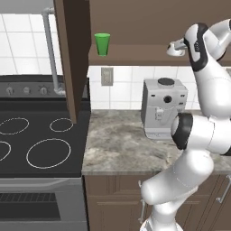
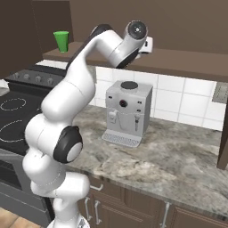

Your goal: There is a tray on the dining counter. Grab the cup, mug, and pitcher and place them on the tray. The pitcher may be placed next to the tray if it cannot fit the tray.

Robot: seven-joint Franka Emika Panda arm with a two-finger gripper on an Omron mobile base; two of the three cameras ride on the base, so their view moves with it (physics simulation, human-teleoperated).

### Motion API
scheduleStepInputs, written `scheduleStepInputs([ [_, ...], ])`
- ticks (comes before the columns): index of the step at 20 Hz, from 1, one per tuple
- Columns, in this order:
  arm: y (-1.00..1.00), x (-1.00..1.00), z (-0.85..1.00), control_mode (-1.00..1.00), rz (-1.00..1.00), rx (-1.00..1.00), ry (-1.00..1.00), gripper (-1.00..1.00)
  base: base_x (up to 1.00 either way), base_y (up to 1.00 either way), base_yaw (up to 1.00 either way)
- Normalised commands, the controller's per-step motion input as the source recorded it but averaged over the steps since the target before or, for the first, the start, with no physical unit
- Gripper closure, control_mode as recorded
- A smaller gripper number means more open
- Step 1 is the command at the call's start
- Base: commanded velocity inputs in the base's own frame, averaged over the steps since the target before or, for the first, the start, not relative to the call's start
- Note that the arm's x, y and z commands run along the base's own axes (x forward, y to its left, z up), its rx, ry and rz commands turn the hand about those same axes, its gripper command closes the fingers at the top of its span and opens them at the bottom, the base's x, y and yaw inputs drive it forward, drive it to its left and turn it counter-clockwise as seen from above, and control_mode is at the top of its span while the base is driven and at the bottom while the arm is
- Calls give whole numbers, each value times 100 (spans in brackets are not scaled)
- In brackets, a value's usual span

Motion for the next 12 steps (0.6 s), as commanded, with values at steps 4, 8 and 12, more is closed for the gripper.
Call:
scheduleStepInputs([
  [4,-5,14,-5,-100,0,0,0,-100,0,0,0],
  [8,-2,13,-5,-100,0,0,0,-100,0,0,0],
  [12,-2,9,-3,-100,0,0,0,-100,0,0,0],
])
